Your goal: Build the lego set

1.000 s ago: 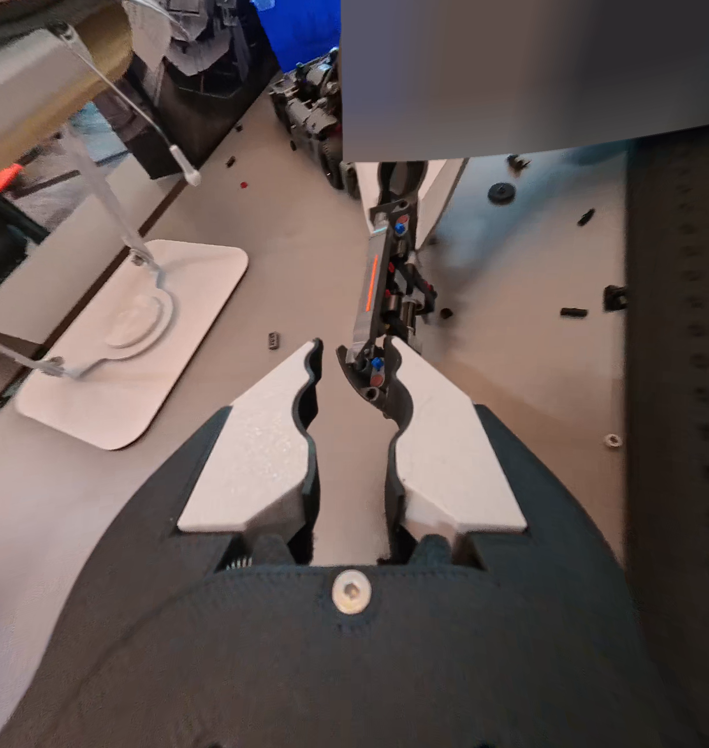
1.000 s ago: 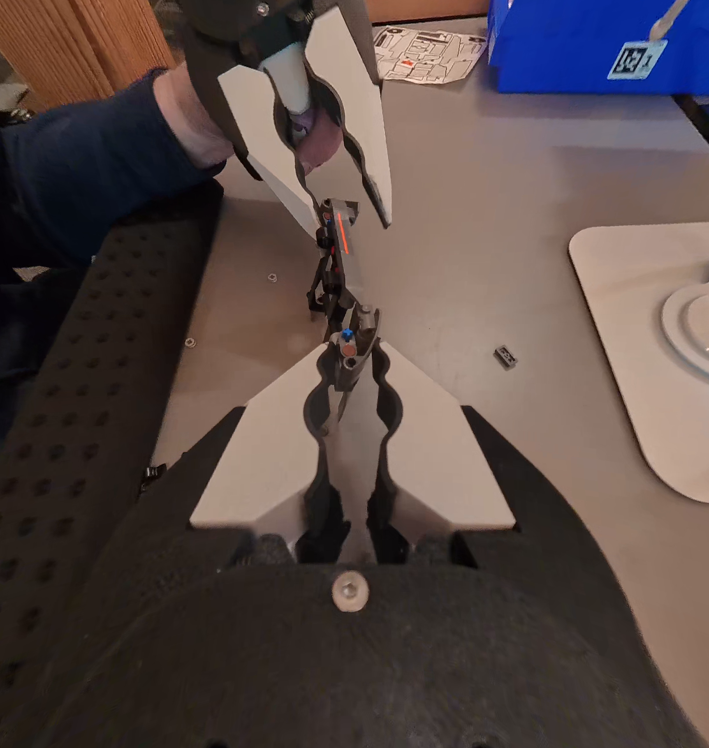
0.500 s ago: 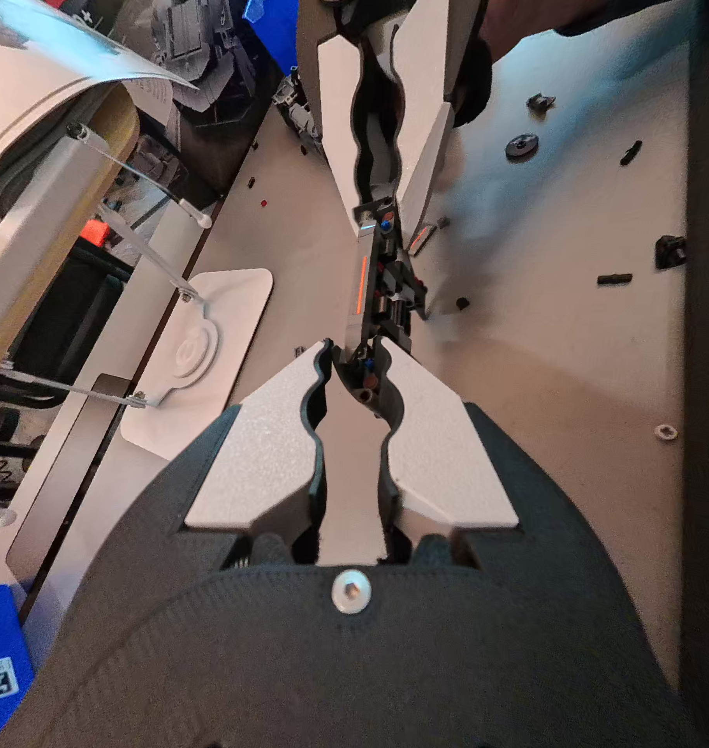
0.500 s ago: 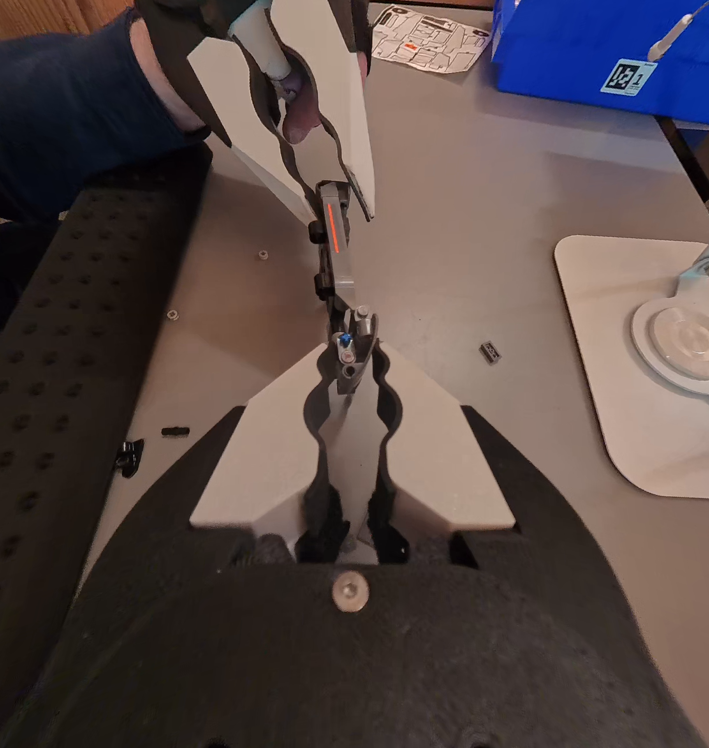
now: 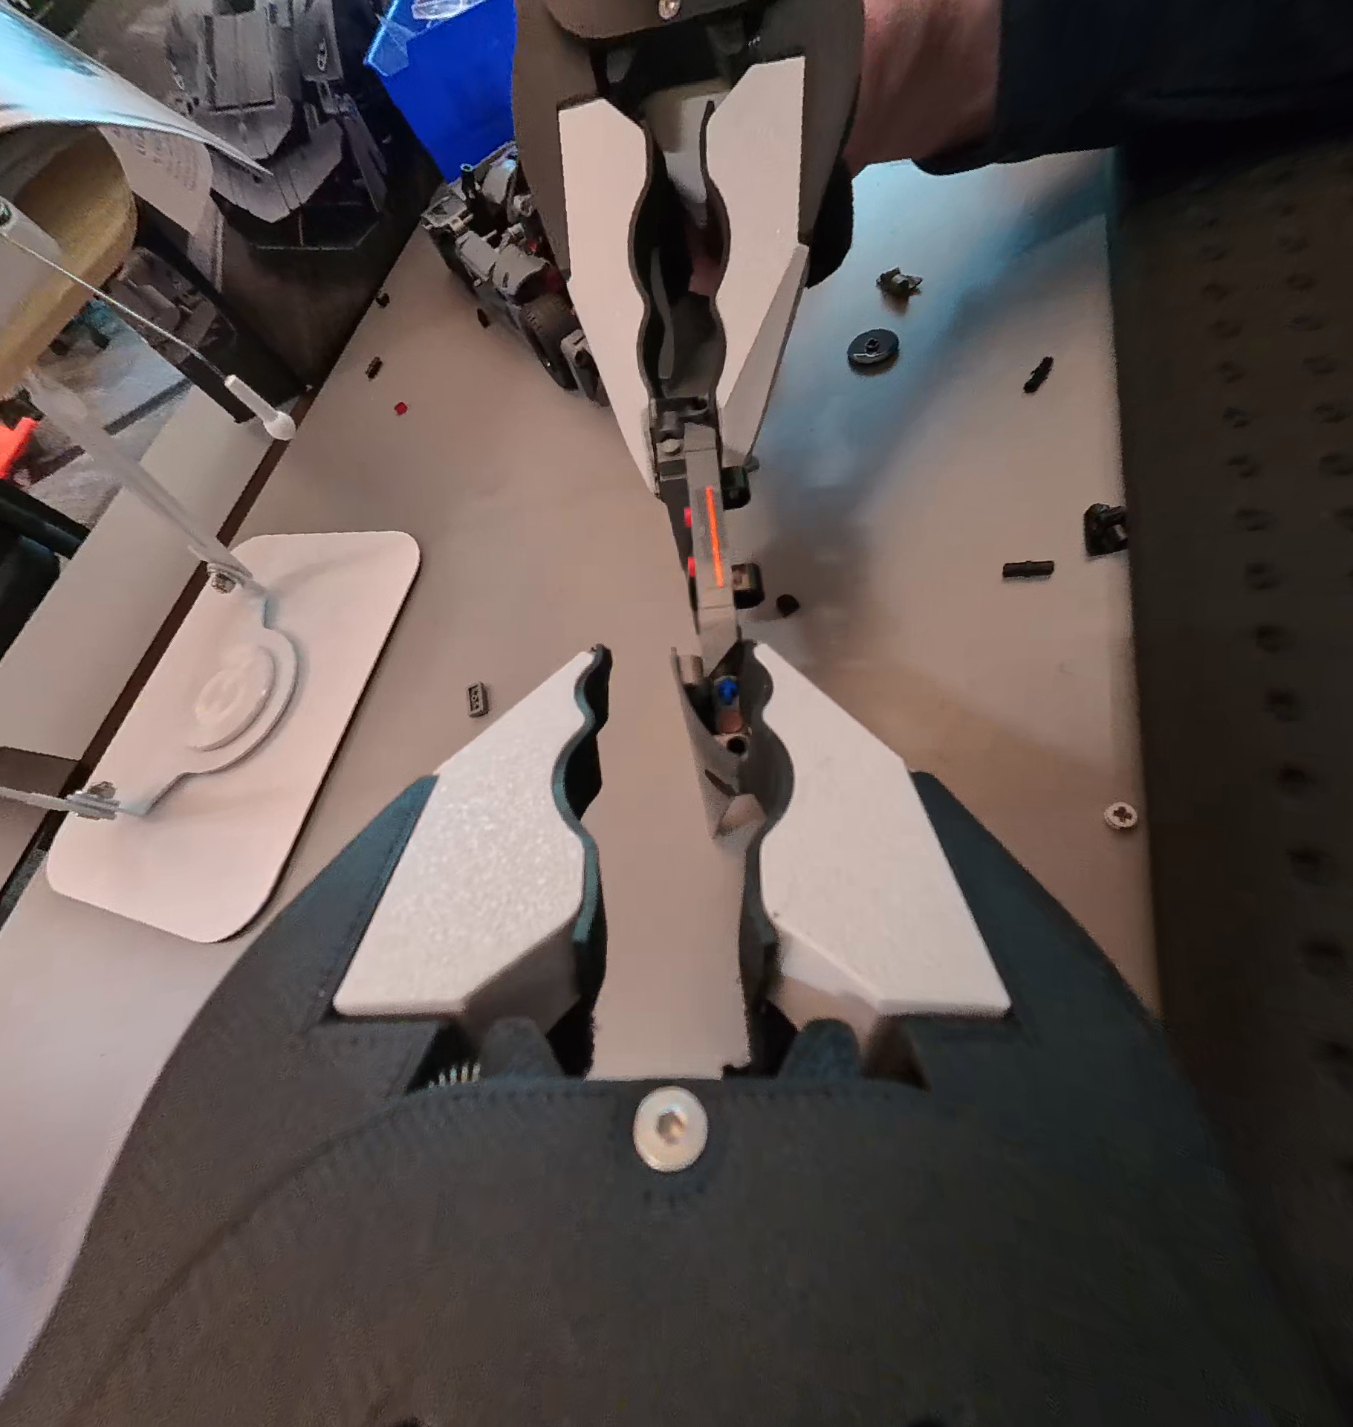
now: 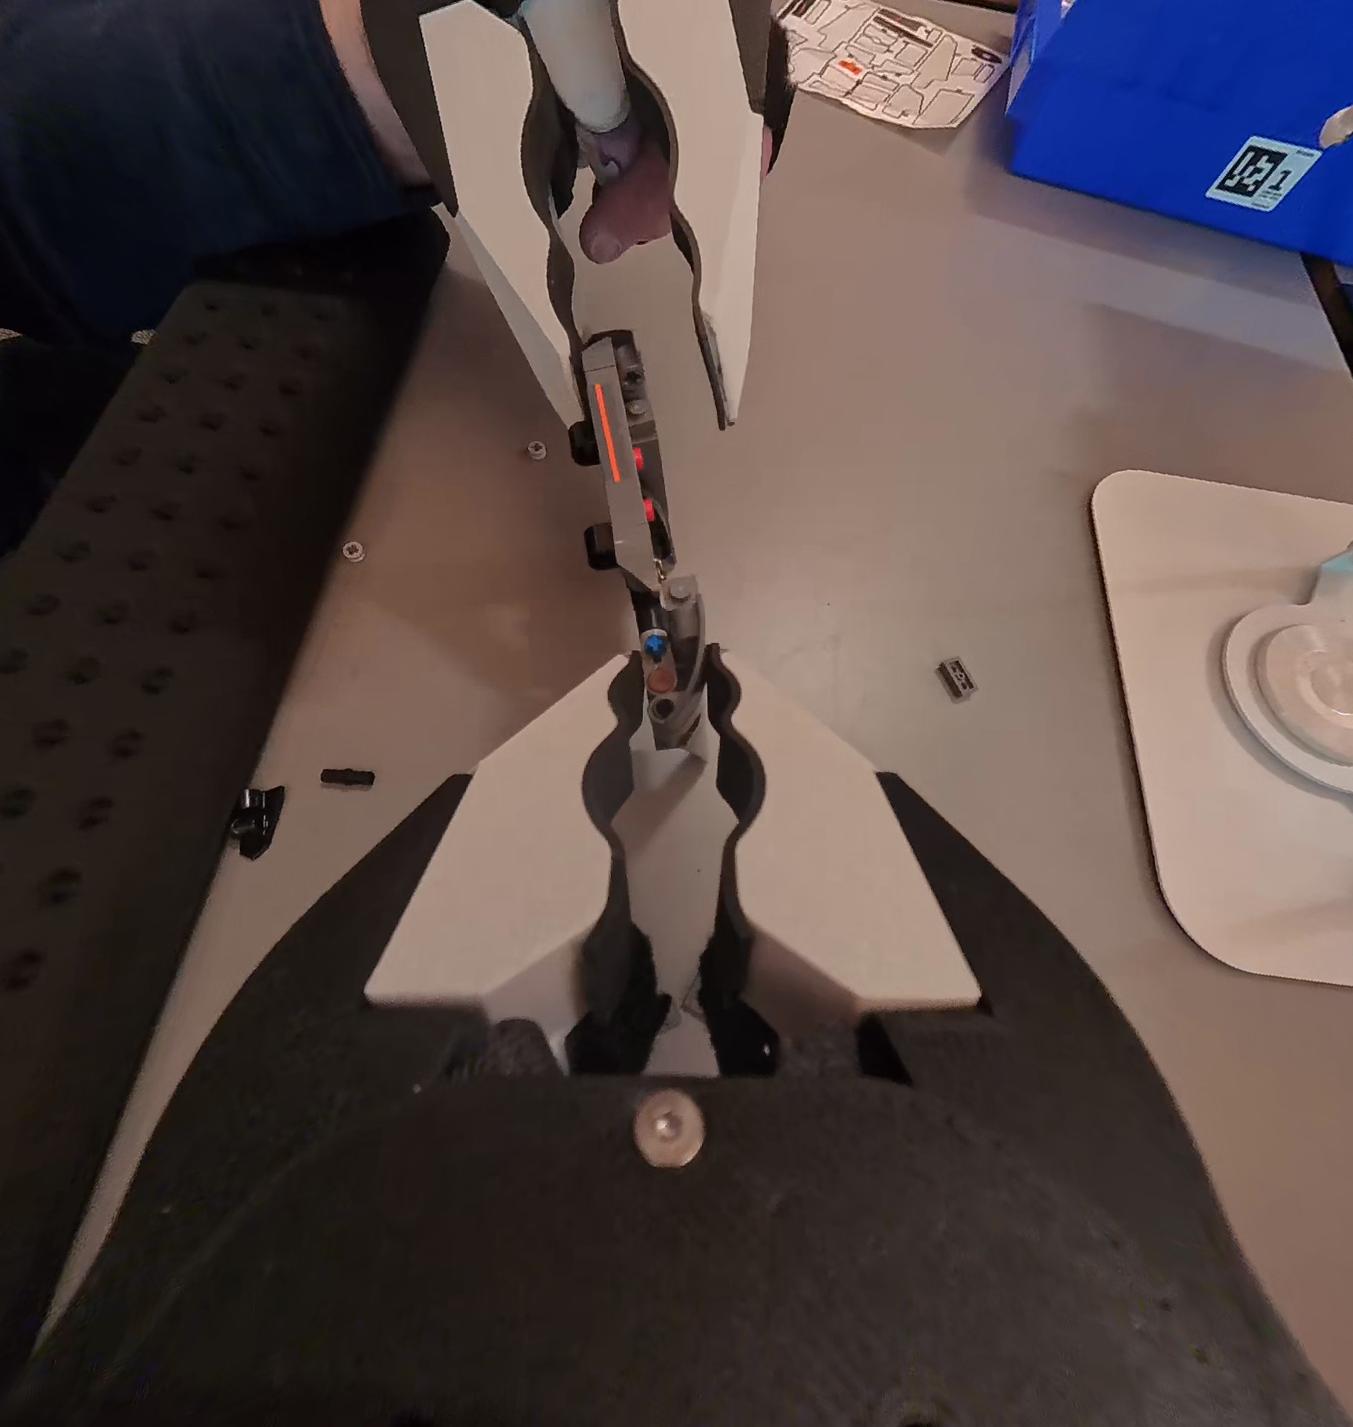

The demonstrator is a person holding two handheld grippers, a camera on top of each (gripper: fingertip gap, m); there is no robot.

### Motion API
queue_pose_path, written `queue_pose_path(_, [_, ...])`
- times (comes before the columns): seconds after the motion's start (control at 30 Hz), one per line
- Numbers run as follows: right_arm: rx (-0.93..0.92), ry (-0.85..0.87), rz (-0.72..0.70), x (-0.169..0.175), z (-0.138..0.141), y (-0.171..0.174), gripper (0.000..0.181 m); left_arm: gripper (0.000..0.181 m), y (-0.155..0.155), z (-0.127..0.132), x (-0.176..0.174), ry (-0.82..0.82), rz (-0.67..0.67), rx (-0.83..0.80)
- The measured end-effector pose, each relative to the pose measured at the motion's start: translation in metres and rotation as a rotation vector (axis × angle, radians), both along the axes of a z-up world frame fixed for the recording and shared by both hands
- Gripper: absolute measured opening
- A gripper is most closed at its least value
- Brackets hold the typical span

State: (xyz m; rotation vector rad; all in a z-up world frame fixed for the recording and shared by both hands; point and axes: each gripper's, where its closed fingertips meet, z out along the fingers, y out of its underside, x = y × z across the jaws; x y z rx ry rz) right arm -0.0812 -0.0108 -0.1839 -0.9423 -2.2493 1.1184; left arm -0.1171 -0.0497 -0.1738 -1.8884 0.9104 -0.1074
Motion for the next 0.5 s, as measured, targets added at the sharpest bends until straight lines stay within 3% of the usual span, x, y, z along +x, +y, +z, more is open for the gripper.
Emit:
queue_pose_path(0.27, [-0.008, -0.003, -0.008, 0.001, 0.0, 0.004, 0.013, 0.04, -0.003, -0.018, -0.001, -0.011, -0.014, -0.097])
queue_pose_path(0.5, [0.015, 0.006, -0.014, 0.0, 0.0, 0.005, 0.013, 0.016, 0.004, -0.03, -0.004, 0.052, 0.007, -0.112])
